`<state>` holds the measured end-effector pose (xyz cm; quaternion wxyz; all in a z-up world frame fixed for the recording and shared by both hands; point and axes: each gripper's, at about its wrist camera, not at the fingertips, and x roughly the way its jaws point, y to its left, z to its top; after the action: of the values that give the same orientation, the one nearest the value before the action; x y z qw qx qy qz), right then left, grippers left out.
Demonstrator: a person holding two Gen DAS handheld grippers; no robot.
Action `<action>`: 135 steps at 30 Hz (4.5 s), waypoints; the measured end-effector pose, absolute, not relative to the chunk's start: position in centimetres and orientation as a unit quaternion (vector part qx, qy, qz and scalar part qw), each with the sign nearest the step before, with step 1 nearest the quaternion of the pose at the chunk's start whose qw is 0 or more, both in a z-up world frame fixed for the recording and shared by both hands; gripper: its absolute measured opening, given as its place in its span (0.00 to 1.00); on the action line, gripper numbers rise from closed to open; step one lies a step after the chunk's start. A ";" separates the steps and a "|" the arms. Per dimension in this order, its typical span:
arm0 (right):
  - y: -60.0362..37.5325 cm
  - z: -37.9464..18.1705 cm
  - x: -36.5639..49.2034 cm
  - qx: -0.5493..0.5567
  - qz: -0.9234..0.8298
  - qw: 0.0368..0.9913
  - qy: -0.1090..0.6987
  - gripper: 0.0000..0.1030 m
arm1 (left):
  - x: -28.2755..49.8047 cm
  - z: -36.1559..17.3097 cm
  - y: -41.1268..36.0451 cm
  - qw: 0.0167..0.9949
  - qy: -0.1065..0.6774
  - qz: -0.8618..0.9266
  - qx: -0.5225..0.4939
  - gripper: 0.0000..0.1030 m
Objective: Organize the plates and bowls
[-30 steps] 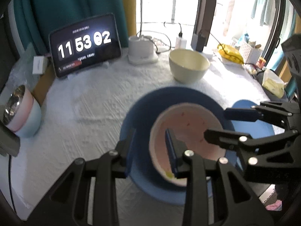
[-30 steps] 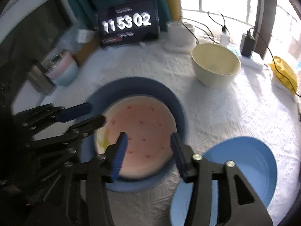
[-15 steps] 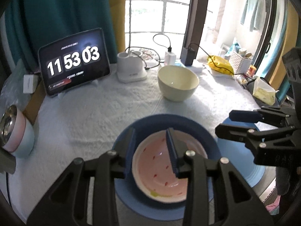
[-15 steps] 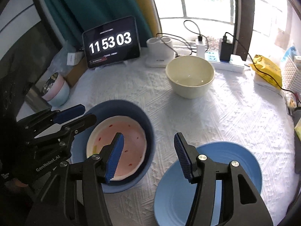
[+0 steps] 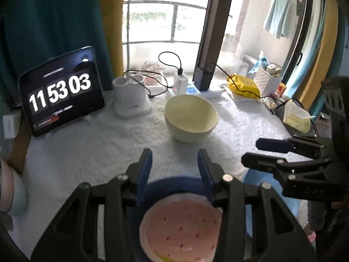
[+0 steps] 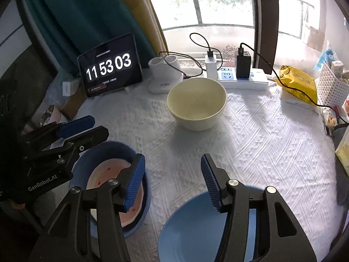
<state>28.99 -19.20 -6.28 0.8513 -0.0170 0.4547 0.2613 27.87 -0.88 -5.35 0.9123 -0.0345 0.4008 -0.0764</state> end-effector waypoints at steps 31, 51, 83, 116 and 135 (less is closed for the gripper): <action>-20.0 -13.8 42.8 0.065 0.214 0.836 0.501 0.34 | 43.2 -12.1 -4.0 0.849 0.513 -0.110 0.060 0.43; -20.3 -14.8 43.1 0.078 0.208 0.837 0.500 0.22 | 43.9 -13.9 -3.0 0.847 0.516 -0.123 0.026 0.28; -20.5 -3.7 33.5 0.062 0.212 0.889 0.400 0.16 | 32.6 -2.9 -2.6 0.918 0.378 -0.117 0.035 0.28; -16.2 -6.7 22.0 0.039 0.241 0.860 0.449 0.16 | 19.7 -5.7 1.5 0.916 0.393 -0.085 0.008 0.28; -14.9 -11.0 20.6 -0.001 0.215 0.842 0.495 0.16 | 18.7 -11.2 1.5 0.888 0.451 -0.090 0.009 0.30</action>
<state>20.61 -14.90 -10.99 0.8416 -0.0007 0.4954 0.2152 18.71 1.50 -11.21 0.8879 0.0091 0.4510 -0.0898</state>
